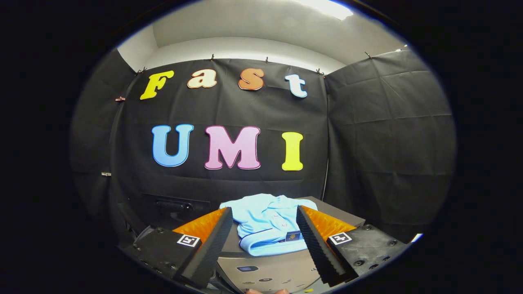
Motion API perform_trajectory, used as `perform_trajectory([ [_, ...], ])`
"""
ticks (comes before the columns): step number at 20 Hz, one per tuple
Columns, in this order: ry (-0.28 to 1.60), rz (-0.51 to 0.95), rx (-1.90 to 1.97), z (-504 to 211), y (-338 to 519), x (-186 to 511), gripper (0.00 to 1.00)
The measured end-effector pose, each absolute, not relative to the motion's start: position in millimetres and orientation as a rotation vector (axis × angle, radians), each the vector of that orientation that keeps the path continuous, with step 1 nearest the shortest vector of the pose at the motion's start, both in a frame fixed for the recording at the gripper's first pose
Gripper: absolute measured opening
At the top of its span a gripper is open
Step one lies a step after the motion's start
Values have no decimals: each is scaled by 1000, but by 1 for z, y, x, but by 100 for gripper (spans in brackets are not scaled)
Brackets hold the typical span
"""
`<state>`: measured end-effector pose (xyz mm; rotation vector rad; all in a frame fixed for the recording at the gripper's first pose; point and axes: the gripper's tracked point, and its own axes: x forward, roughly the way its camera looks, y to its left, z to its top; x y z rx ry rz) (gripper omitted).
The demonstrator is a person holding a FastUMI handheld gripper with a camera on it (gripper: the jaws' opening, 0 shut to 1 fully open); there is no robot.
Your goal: Put the clothes into the washing machine and then close the washing machine lid.
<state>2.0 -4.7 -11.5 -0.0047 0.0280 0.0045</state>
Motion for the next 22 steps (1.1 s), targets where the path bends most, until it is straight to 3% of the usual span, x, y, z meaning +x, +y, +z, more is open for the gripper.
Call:
perform_trajectory([
  [9,49,36,-4,-17,-9,11,99],
  [22,309,138,-13,-60,-28,95,99],
])
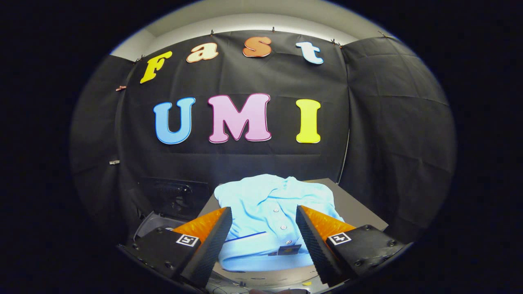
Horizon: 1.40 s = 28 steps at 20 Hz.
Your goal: Put the clothes into the washing machine and then close the washing machine lid.
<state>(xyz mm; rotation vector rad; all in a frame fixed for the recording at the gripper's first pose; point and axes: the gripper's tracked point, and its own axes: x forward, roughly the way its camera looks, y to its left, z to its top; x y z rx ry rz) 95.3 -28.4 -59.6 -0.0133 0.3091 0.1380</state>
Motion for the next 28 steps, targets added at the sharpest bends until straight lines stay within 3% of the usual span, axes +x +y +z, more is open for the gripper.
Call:
perform_trajectory([
  [6,491,108,-86,-90,-52,162,99],
  [14,742,203,-147,-156,-38,177,98],
  [18,718,235,-114,-146,-42,173,97],
  [20,701,270,-129,-143,-46,175,84],
  [22,677,258,-90,-149,-57,180,56],
  [23,668,251,-78,-157,-54,179,36],
  [27,665,245,-30,-149,-44,178,15],
  [28,664,251,-11,-147,-42,178,15],
])
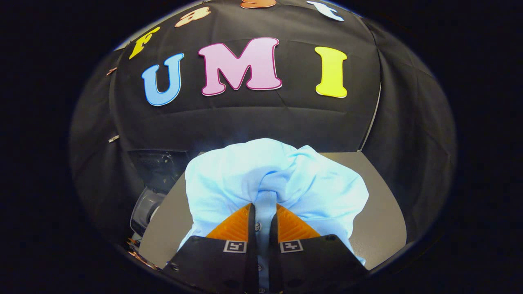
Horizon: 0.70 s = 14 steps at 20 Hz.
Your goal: Put the clothes into the washing machine and then close the washing machine lid.
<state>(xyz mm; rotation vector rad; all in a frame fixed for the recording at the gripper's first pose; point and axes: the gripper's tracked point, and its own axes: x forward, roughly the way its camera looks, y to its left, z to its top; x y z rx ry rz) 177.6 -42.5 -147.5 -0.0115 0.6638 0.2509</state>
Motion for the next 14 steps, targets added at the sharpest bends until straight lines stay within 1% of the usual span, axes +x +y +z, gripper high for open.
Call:
perform_trajectory([
  [4,649,280,59,-137,-37,176,15],
  [10,543,251,168,-93,-26,181,14],
  [14,450,281,137,-50,5,179,14],
])
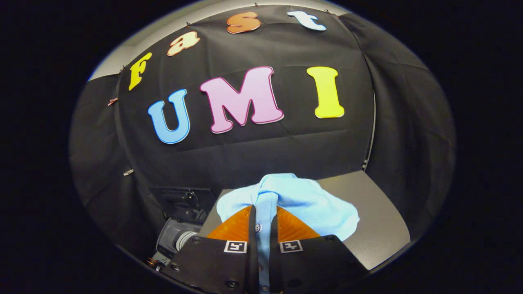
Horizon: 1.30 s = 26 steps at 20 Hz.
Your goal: Put the clothes into the washing machine and then close the washing machine lid.
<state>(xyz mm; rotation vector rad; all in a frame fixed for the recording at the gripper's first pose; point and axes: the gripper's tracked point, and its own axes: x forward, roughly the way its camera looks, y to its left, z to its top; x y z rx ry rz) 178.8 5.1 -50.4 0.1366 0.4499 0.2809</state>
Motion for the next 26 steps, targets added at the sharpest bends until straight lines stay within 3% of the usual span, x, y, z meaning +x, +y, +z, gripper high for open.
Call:
perform_trajectory([
  [10,262,517,154,41,168,138,14],
  [16,294,615,145,19,261,117,14],
  [26,345,639,151,-92,344,87,14],
])
